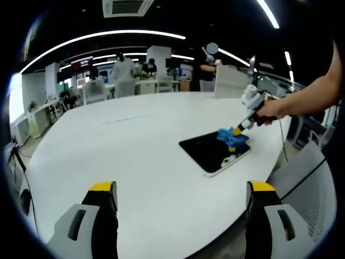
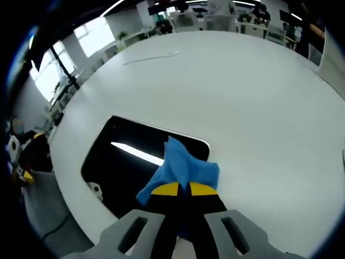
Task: Wipe the mirror surface with the cleaning cloth until all visible marks leave the cleaned area.
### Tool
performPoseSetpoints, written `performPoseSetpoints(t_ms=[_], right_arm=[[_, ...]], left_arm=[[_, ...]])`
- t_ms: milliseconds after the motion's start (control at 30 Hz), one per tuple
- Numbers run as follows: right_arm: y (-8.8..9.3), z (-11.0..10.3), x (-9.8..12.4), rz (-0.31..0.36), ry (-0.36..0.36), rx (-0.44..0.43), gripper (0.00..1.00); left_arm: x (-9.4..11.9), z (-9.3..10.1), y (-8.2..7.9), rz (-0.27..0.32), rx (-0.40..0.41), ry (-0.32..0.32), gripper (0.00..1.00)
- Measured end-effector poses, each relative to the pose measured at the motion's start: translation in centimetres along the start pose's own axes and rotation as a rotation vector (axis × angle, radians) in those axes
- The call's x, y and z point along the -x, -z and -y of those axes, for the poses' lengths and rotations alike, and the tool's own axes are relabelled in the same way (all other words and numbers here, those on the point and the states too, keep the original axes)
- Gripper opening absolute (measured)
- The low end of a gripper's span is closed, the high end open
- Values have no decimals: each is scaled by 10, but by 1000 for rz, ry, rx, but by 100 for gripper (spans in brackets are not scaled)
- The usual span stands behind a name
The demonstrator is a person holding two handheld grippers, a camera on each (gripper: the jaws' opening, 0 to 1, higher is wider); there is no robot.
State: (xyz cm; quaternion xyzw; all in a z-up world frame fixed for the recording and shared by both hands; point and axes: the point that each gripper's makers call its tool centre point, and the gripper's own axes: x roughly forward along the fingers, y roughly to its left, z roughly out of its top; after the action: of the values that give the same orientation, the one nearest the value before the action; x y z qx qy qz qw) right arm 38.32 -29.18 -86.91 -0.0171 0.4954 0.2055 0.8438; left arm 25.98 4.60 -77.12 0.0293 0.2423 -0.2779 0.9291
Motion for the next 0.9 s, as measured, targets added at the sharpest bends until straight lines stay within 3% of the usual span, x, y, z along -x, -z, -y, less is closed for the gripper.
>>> performPoseSetpoints(t_ms=[133, 900], right_arm=[[2, 6, 2, -2, 7, -32, 0], [2, 4, 2, 42, 48, -11, 0]], left_arm=[[0, 0, 0, -2, -2, -1, 99], [-1, 4, 1, -9, 22, 23, 99]])
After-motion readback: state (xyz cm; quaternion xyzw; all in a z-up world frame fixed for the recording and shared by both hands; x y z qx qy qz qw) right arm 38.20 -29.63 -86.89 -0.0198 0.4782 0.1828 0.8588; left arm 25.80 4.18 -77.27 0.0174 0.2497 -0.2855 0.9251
